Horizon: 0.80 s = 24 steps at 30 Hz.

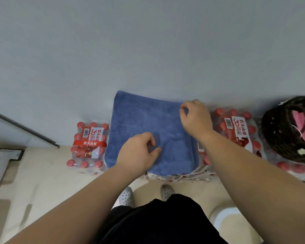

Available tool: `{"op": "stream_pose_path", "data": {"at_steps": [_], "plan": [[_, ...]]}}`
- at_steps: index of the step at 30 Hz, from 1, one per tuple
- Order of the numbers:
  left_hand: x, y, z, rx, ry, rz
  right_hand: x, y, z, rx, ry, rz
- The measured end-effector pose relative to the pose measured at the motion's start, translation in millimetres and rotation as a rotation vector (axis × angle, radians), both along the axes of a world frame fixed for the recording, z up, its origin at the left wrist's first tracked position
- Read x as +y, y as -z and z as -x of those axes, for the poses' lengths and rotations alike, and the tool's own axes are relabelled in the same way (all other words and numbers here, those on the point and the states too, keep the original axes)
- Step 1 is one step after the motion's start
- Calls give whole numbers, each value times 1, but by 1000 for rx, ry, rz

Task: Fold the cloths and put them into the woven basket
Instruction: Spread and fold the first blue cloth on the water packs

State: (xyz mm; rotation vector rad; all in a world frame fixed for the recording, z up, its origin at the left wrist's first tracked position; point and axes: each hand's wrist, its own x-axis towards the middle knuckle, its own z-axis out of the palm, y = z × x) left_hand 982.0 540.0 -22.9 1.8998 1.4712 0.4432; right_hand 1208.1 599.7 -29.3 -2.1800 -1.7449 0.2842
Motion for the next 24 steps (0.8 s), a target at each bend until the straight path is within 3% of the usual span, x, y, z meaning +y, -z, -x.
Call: {"op": "stream_pose_path", "data": {"at_steps": [4,14,17,24], "plan": [[-11,5,-44,62,103,27,-17,10,-58,-63,58,243],[-42,9,-128,465,50,-95,-32,27,-87,-147,-283,175],[-49,18,-137,598,75,-201,-26,27,-92,-181,-413,257],[-58,21,-147,722,190,-240,-17,26,-100,-217,-525,317]]}}
